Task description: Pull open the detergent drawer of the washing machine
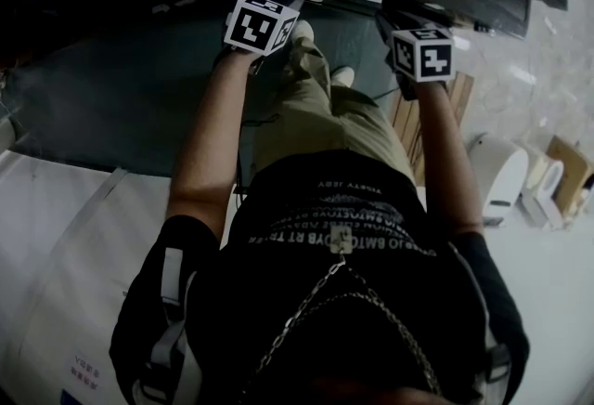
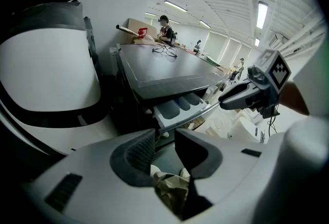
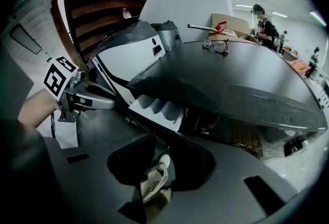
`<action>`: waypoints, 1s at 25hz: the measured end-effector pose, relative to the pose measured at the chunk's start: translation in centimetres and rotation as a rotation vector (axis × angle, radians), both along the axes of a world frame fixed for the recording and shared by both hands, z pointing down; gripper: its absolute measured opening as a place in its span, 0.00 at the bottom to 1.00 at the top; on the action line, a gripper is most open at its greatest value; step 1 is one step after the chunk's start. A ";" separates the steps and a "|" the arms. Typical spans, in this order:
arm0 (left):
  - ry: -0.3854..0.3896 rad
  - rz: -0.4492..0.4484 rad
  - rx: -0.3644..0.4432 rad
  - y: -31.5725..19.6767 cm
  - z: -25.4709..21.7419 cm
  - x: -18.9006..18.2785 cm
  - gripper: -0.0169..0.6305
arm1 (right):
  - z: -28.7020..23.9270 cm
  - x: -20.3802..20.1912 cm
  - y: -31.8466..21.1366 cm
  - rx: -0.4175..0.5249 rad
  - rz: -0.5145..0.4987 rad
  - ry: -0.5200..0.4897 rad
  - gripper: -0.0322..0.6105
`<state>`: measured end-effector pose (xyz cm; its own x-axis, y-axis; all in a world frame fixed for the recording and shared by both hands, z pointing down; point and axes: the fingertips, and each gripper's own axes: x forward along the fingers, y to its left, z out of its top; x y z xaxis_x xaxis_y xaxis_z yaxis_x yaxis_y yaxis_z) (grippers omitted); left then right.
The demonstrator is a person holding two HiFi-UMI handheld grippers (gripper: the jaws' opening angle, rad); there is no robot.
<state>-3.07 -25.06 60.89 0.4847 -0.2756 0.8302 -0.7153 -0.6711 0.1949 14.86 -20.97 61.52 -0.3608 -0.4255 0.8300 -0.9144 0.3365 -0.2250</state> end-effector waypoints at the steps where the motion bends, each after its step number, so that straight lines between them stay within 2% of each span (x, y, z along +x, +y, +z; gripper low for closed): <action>1: 0.002 -0.001 -0.001 0.2 0.0 0.0 0.19 | 0.1 -0.1 0.3 -0.011 0.004 -0.006 0.16; 3: 0.001 -0.004 -0.003 0.5 0.2 -0.2 0.19 | 0.5 -0.2 1.0 -0.038 0.015 -0.018 0.16; 9: -0.002 -0.004 -0.017 1.9 0.6 -0.4 0.19 | 0.2 -0.6 1.8 -0.014 -0.027 -0.019 0.16; 25: 0.001 -0.006 -0.038 3.7 0.5 -0.8 0.19 | 0.3 -1.0 3.7 -0.061 -0.052 -0.049 0.16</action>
